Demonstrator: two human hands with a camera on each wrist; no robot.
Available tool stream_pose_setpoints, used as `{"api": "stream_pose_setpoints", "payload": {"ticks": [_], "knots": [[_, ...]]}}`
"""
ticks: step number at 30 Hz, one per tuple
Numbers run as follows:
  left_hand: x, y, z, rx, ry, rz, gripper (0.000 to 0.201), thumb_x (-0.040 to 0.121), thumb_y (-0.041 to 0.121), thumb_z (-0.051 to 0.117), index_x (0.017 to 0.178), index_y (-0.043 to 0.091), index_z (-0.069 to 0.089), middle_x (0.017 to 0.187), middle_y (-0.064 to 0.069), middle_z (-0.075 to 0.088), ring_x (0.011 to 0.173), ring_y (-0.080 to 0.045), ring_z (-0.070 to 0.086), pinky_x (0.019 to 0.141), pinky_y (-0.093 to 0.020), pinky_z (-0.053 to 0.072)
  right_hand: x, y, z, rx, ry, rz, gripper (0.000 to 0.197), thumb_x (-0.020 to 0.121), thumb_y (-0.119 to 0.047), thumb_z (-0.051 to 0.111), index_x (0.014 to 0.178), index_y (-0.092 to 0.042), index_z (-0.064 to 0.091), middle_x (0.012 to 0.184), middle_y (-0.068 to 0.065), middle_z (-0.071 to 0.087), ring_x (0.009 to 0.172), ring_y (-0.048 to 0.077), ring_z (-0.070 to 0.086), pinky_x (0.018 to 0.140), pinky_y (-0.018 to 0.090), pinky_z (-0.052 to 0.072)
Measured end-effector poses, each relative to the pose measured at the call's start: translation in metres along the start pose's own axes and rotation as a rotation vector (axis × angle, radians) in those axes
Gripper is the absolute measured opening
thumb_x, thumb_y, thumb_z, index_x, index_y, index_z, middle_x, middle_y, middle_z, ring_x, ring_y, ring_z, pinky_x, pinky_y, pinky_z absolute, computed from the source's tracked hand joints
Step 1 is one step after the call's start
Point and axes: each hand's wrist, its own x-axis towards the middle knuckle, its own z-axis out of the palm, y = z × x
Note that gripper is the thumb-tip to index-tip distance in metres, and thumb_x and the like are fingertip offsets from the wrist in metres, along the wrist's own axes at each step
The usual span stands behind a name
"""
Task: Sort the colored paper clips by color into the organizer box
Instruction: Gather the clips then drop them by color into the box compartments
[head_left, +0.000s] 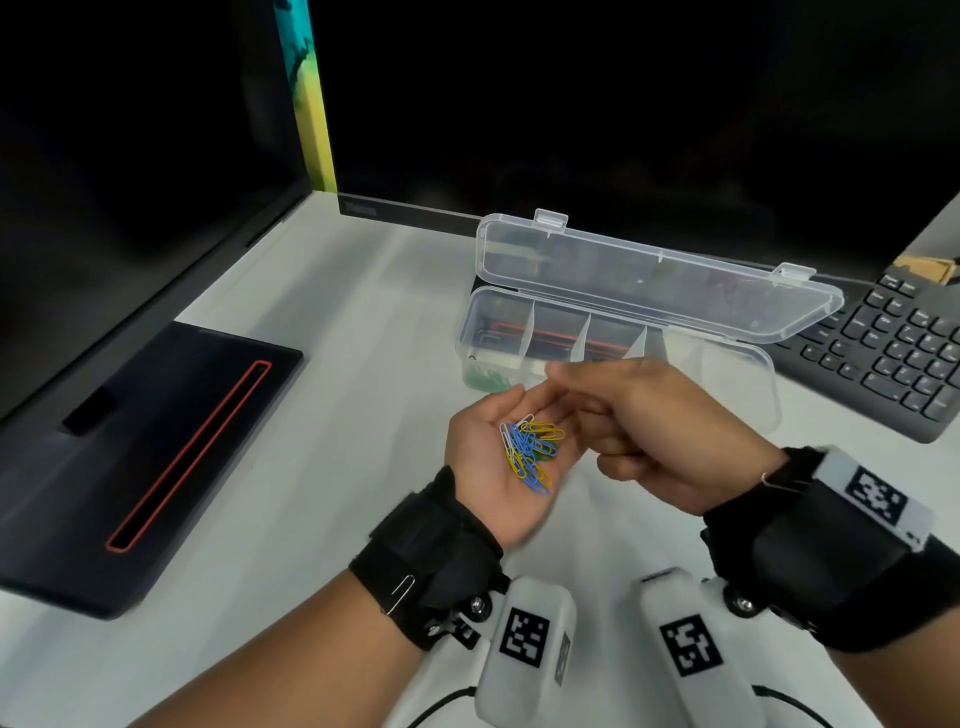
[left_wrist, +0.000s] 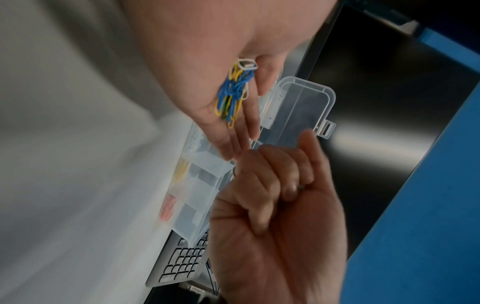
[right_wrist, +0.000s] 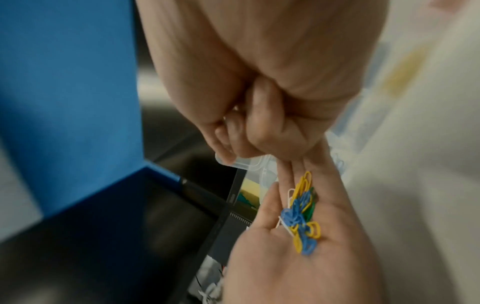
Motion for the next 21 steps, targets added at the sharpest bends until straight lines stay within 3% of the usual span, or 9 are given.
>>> {"api": "stream_pose_setpoints", "payload": {"ticks": [2, 4, 7, 11, 16, 18, 21], "knots": [[0.002, 0.0, 0.0, -0.015, 0.004, 0.022, 0.038, 0.091, 0.019, 0.036, 0.093, -0.003, 0.067, 0.071, -0.012, 0.064, 0.066, -0.022, 0.063, 0.066, -0.028, 0.056, 0.001, -0.001, 0.008, -0.278, 0.054, -0.124, 0.04, 0.092, -0.037, 0.06, 0.083, -0.001, 0.072, 0.065, 0.009, 0.059, 0.044, 0.017, 0.045, 0.037, 0.02, 0.023], [0.002, 0.001, 0.0, -0.001, 0.019, 0.041, 0.039, 0.088, 0.015, 0.035, 0.073, 0.002, 0.07, 0.062, -0.008, 0.059, 0.064, -0.02, 0.058, 0.064, -0.026, 0.054, 0.004, 0.0, 0.014, -0.619, 0.119, -0.272, 0.029, 0.09, -0.035, 0.064, 0.077, -0.013, 0.075, 0.068, 0.004, 0.069, 0.061, 0.024, 0.063, 0.046, 0.025, 0.043], [0.002, 0.0, -0.003, 0.014, 0.077, 0.008, 0.042, 0.094, 0.019, 0.029, 0.086, 0.004, 0.067, 0.083, -0.011, 0.061, 0.08, -0.022, 0.059, 0.071, -0.028, 0.046, 0.008, 0.003, 0.019, -0.966, 0.185, -0.369, 0.008, 0.08, -0.037, 0.07, 0.077, -0.031, 0.075, 0.071, -0.007, 0.07, 0.072, 0.014, 0.064, 0.066, 0.029, 0.05], [0.003, -0.001, -0.005, 0.021, 0.172, -0.02, 0.024, 0.091, 0.019, 0.039, 0.082, 0.009, 0.06, 0.083, -0.007, 0.057, 0.081, -0.021, 0.06, 0.07, -0.027, 0.047, 0.011, 0.006, 0.027, -1.186, 0.178, -0.359, 0.015, 0.077, -0.035, 0.064, 0.088, -0.037, 0.074, 0.084, -0.006, 0.072, 0.081, 0.021, 0.065, 0.071, 0.036, 0.054], [0.002, -0.002, -0.005, 0.026, 0.127, -0.033, 0.046, 0.089, 0.013, 0.037, 0.051, 0.011, 0.062, 0.062, -0.003, 0.058, 0.064, -0.016, 0.061, 0.061, -0.023, 0.047, 0.015, 0.01, 0.028, -1.146, 0.21, -0.399, 0.011, 0.076, -0.032, 0.061, 0.08, -0.03, 0.071, 0.074, -0.009, 0.068, 0.073, 0.017, 0.063, 0.067, 0.032, 0.053], [0.001, 0.0, -0.001, 0.022, 0.127, -0.029, 0.038, 0.089, 0.014, 0.039, 0.061, 0.009, 0.063, 0.072, -0.006, 0.057, 0.074, -0.018, 0.059, 0.071, -0.025, 0.044, 0.015, 0.011, 0.026, -1.033, 0.203, -0.377, 0.006, 0.076, -0.028, 0.064, 0.074, -0.026, 0.07, 0.06, -0.018, 0.061, 0.063, 0.004, 0.058, 0.059, 0.023, 0.047], [0.001, 0.001, 0.0, 0.002, 0.142, -0.016, 0.031, 0.093, 0.017, 0.036, 0.091, 0.004, 0.064, 0.089, -0.011, 0.059, 0.087, -0.021, 0.057, 0.081, -0.027, 0.044, 0.018, 0.01, 0.018, -0.797, 0.197, -0.317, 0.007, 0.076, -0.021, 0.07, 0.069, -0.021, 0.07, 0.046, -0.025, 0.054, 0.05, -0.002, 0.052, 0.051, 0.013, 0.038]]}}
